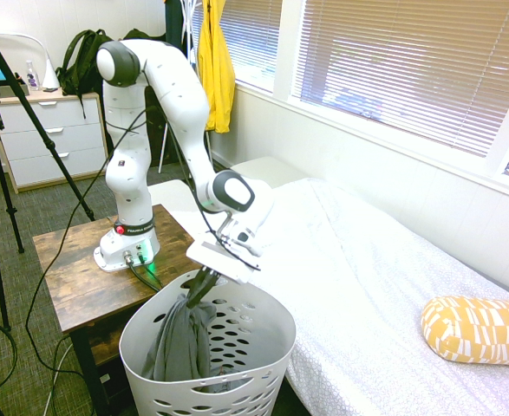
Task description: Put my clothes in the laundry bag
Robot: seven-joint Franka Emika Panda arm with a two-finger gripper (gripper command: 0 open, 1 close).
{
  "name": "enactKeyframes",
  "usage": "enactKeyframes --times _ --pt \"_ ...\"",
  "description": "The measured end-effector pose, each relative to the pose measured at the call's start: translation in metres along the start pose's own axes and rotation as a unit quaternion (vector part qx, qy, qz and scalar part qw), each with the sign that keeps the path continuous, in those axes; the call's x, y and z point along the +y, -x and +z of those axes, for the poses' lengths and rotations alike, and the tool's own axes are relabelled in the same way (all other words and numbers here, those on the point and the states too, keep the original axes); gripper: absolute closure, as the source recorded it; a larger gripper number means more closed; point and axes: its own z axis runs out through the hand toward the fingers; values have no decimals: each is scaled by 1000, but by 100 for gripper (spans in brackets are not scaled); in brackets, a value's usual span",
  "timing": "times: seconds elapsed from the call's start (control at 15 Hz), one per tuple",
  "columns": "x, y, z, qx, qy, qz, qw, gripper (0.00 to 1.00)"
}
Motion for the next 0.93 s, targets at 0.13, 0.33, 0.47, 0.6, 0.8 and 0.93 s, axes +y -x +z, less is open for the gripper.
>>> enactKeyframes --times 0.13,0.33,0.47,0.6,0.8,0.93 --pt "-30 -8 24 -1 -2 13 1000 0" --pt "-48 -20 31 -1 10 13 1000 0" --pt "-48 -25 28 3 14 7 1000 0" --pt "-49 -28 5 20 0 -9 1000 0" --pt "-66 -28 -113 71 -92 -2 993 0" --pt "-90 -8 -216 105 -137 13 985 0"
